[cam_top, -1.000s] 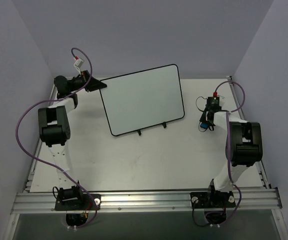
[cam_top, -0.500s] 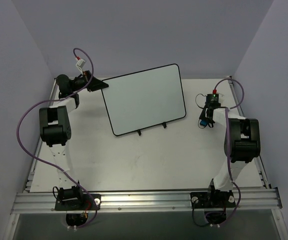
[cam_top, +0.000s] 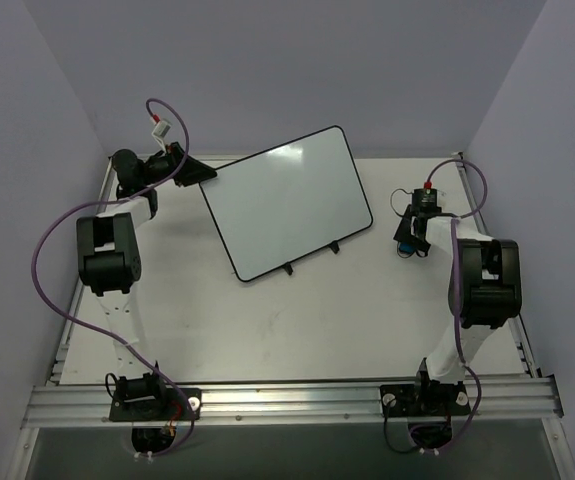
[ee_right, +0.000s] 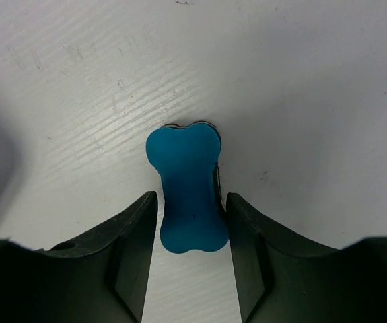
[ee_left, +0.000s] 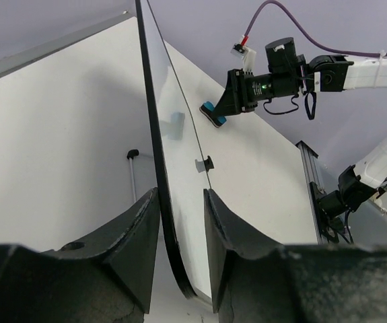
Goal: Erase the whiteboard
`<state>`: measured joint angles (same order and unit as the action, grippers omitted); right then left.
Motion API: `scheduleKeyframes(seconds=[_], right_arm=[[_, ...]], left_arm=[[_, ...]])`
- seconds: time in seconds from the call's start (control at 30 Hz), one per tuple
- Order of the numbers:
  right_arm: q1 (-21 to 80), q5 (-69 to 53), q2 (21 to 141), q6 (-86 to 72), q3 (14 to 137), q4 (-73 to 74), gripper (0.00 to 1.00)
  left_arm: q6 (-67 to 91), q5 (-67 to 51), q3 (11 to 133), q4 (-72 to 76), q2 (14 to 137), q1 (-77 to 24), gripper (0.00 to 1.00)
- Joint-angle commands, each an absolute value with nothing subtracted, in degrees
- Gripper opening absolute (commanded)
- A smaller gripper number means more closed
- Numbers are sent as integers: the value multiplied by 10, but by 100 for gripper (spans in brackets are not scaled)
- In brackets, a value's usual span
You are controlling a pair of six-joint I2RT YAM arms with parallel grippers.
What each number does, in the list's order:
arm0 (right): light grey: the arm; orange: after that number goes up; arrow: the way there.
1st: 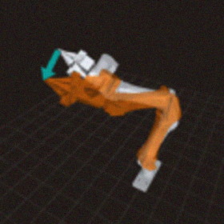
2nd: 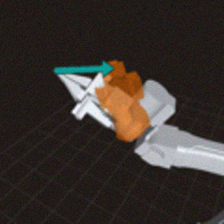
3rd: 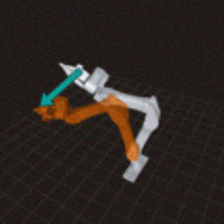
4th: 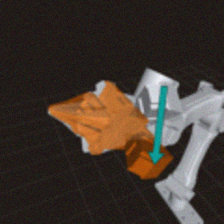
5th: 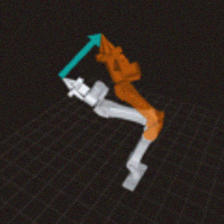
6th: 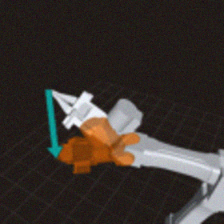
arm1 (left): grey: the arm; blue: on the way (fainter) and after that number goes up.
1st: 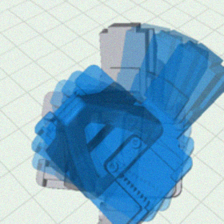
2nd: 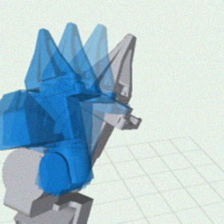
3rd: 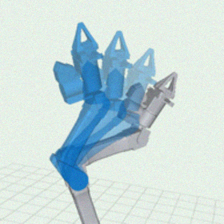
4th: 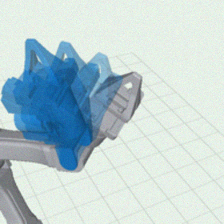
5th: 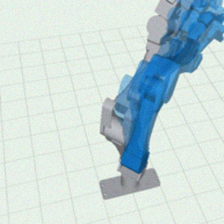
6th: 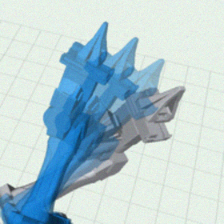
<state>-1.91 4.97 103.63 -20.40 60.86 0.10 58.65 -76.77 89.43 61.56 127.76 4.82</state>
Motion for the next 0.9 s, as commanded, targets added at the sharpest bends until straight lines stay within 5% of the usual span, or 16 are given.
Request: scheduleKeyframes(seconds=[0.0,0.37,0.83,0.87], right_arm=[[-23,42,998,-207,606,18,41],[-23,35,984,-200,599,12,43],[-23,33,951,-185,590,12,69],[-22,36,945,-183,588,13,76]], left_arm=[[554,-766,896,628,1226,48,40],[529,-755,882,608,1215,69,54],[510,-735,882,561,1179,105,60],[510,-730,884,552,1169,111,72]])
